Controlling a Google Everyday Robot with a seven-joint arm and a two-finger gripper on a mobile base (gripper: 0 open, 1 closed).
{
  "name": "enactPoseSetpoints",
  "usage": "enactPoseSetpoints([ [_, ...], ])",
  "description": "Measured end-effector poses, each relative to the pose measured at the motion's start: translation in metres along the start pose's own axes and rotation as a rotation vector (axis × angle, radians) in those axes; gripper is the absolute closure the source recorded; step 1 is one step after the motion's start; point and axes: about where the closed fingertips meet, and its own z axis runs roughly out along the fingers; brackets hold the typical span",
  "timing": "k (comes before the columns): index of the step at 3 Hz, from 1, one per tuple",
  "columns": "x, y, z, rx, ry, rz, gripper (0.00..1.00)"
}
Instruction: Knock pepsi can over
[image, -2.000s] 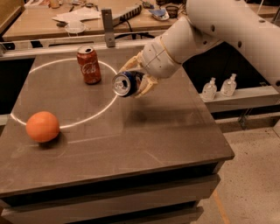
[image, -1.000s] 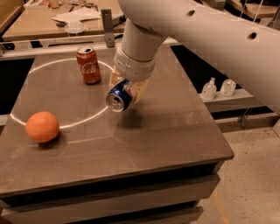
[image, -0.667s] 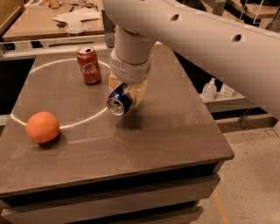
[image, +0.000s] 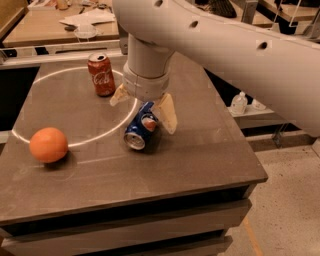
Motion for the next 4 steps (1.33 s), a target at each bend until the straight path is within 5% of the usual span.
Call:
enactPoseSetpoints([
  [1,-0.002,-0.001,-0.002,0.045,-0.055,0.019,0.0],
  [2,0.018,0.005,-0.047,0.299,-0.093,0.152,0.0],
  [3,0.05,0.026,-0.093,0.487,-0.037,0.284,0.0],
  [4,0.051,0.027,-0.093,0.487,-0.034,0.285,0.0],
])
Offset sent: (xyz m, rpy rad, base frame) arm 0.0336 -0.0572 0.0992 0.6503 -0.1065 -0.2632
